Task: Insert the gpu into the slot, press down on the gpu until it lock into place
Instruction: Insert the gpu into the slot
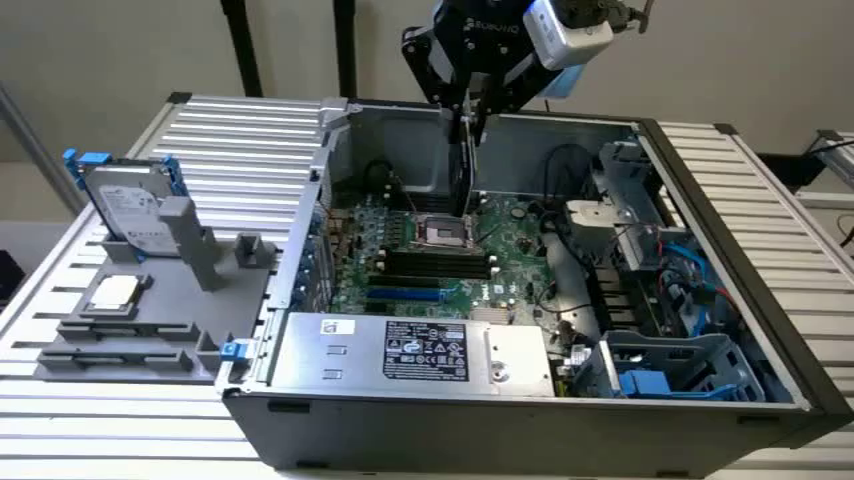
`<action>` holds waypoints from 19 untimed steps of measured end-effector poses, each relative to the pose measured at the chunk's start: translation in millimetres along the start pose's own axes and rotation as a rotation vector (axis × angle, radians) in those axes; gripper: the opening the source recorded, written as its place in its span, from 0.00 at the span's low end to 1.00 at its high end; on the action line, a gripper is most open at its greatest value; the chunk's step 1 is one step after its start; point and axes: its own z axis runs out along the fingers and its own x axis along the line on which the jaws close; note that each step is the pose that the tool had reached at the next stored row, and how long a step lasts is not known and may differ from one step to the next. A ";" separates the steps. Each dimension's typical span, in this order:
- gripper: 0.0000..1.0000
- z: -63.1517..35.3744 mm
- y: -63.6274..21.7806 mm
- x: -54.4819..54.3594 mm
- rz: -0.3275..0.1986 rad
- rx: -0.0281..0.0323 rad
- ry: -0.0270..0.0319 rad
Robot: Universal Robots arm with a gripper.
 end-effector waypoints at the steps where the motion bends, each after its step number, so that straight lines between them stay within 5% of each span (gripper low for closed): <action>1: 0.26 0.0 0.0 0.0 0.000 0.0000 0.0000; 14: 0.26 0.0 0.0 -0.6 -0.003 0.0000 0.0002; 19: 0.26 0.0 0.0 -1.2 -0.067 0.0013 0.0052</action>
